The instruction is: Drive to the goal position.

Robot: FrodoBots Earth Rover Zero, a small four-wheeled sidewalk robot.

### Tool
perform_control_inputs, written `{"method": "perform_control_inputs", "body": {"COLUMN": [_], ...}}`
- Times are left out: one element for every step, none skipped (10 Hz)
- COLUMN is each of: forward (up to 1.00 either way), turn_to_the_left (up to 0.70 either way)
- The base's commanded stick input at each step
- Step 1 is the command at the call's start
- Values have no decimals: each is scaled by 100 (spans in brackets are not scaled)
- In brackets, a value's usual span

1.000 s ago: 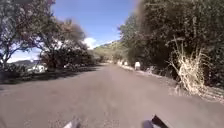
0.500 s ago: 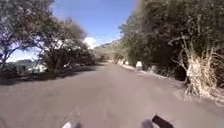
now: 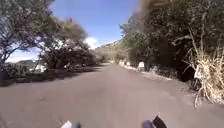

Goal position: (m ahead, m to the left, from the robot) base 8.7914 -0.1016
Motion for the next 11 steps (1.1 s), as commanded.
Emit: {"method": "perform_control_inputs", "body": {"forward": [50, 50, 50, 50, 50, 50, 50, 50, 50, 50, 50], "turn_to_the_left": [0, 0, 0, 0, 0, 0, 0, 0, 0, 0, 0]}}
